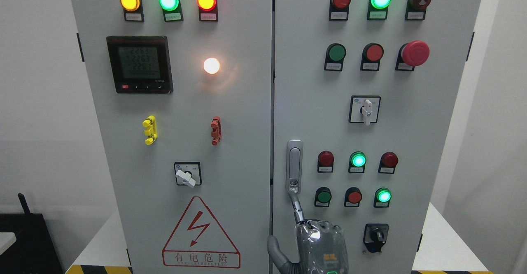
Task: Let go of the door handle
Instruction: 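Raise the right hand toward the silver door handle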
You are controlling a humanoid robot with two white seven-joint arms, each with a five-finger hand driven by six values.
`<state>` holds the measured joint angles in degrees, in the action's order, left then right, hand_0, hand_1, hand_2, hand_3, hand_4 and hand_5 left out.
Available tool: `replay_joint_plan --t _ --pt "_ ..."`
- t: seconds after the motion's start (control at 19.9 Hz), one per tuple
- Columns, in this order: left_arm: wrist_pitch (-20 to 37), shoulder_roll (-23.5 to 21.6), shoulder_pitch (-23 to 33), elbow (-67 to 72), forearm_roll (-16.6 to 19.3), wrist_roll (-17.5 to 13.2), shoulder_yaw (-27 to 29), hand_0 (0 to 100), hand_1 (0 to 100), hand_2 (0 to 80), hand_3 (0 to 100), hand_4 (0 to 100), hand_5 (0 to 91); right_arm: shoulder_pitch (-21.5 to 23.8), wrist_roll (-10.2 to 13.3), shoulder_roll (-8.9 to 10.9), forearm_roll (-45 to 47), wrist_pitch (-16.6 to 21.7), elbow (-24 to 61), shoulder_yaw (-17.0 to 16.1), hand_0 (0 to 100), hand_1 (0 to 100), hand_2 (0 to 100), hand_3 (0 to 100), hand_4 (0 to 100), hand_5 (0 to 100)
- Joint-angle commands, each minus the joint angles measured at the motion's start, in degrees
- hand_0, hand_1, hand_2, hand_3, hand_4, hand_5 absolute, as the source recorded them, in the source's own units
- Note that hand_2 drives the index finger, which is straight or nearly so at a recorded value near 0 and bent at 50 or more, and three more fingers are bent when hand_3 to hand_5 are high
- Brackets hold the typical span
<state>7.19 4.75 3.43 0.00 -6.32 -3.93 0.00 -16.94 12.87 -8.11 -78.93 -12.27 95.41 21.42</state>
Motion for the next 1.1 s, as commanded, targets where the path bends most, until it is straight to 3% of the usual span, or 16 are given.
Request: replay_joint_plan --t 0.0,0.75,1.05 --pt "0.02 0.00 0.00 -0.88 -0.01 -0.02 -0.70 12 39 0.0 0 0 0.0 -0.37 -0.04 -0.07 0.01 -0.03 -0.57 -0.59 34 37 8 100 100 100" --pt "0.02 0.00 0.00 -0.88 -0.01 -0.02 -0.70 12 39 0.0 0 0 0.0 -0.99 -0.22 -0.07 0.01 -0.47 -1.36 -1.03 34 37 9 100 100 100" --pt "0.02 0.00 0.00 -0.88 -0.01 -0.02 -0.70 12 39 0.0 0 0 0.0 -0.99 -1.62 -0.07 0.01 -0.47 -1.45 -1.03 34 37 10 100 100 100"
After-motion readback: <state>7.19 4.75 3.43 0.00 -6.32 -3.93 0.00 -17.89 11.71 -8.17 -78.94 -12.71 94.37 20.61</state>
